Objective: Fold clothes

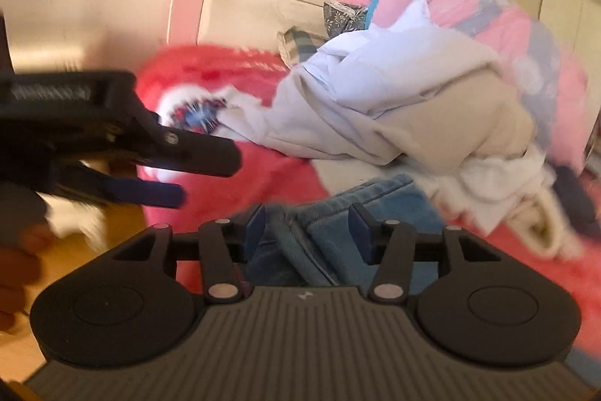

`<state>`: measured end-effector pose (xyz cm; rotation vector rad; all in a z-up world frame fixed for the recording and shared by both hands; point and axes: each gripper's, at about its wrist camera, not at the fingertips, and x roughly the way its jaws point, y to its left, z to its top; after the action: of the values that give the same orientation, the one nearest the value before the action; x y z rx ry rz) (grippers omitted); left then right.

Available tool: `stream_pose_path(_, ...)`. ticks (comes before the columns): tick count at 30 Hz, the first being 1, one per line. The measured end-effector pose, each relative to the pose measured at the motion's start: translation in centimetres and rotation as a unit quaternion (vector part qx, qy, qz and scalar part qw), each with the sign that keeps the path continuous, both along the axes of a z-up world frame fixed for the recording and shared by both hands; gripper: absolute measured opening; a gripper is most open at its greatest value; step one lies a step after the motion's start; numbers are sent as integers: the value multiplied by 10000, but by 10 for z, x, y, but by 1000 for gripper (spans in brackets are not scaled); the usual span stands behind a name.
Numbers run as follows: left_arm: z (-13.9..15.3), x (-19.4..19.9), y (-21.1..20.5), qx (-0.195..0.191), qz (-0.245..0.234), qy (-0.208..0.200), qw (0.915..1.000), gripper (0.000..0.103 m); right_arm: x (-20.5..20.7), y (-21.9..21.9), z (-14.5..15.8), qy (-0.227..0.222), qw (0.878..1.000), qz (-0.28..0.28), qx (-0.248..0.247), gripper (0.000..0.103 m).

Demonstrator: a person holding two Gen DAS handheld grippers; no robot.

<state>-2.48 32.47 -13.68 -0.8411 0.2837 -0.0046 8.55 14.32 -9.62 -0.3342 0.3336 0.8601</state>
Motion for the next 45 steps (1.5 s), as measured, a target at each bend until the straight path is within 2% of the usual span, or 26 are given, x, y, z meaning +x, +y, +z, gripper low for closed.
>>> stream_pose_path(1, 4, 1, -2, 54, 1, 3, 10000, 84, 2, -19, 1, 312, 9987, 8, 402, 48)
stream_pose_path(3, 11, 2, -7, 167, -1, 8, 9999, 84, 6, -58, 4, 932, 9884, 24, 1202, 48)
stream_pose_path(6, 23, 13, -23, 380, -170, -49, 9991, 84, 11, -116, 8, 1832, 9544, 27, 2356, 48)
stream_pose_path(7, 28, 18, -30, 459, -289, -99, 9985, 84, 9, -138, 4, 2026, 9440, -106, 2601, 48)
stream_pose_path(11, 49, 51, -73, 939, -917, -307, 9909, 84, -15, -224, -2, 1927, 9289, -980, 3007, 47)
stream_pose_path(13, 53, 69, -95, 1211, -1088, -291, 9862, 84, -11, -250, 2, 1596, 9337, -1439, 2863, 46)
stream_pose_path(15, 49, 87, -114, 1402, -1147, -152, 9833, 83, -7, -275, 7, 1259, 9354, -1894, 2708, 40)
stream_pose_path(19, 22, 109, -129, 1781, -980, 616, 9772, 79, 2, -325, 14, 605, 9297, -2749, 2375, 33)
stream_pose_path(20, 15, 110, -130, 1967, -935, 708, 9734, 75, 5, -329, 4, 628, 9316, -2769, 2271, 32)
stream_pose_path(22, 10, 106, -131, 2202, -951, 613, 9689, 75, 13, -334, -30, 874, 9388, -2823, 1772, 31)
stream_pose_path(23, 9, 105, -133, 2239, -952, 616, 9680, 75, 16, -336, -52, 1054, 9404, -2850, 1529, 24)
stream_pose_path(24, 9, 106, -133, 2256, -933, 643, 9676, 75, 18, -338, -69, 1204, 9409, -2863, 1353, 24)
stream_pose_path(26, 10, 107, -133, 2275, -924, 689, 9669, 75, 14, -348, -66, 1226, 9384, -2779, 1647, 22)
stream_pose_path(29, 11, 106, -132, 2252, -899, 676, 9678, 75, 19, -357, -36, 1058, 9362, -2755, 1907, 23)
stream_pose_path(33, 11, 107, -133, 2260, -875, 700, 9677, 75, 54, -368, -14, 941, 9385, -2621, 2040, 23)
stream_pose_path(36, 12, 107, -133, 2259, -871, 712, 9676, 75, 105, -371, -47, 1563, 9276, -2960, 1656, 22)
stream_pose_path(38, 12, 107, -133, 2257, -869, 721, 9676, 75, 136, -376, -67, 1986, 9156, -3155, 1507, 24)
stream_pose_path(40, 12, 107, -133, 2257, -873, 723, 9676, 75, 141, -407, -69, 2454, 8828, -3144, 2480, 23)
stream_pose_path(42, 12, 107, -133, 2260, -884, 719, 9674, 75, 125, -423, -55, 2119, 8740, -3502, 2616, 25)
stream_pose_path(45, 11, 106, -133, 2285, -914, 697, 9667, 75, 83, -444, -36, 1953, 8715, -3160, 3201, 24)
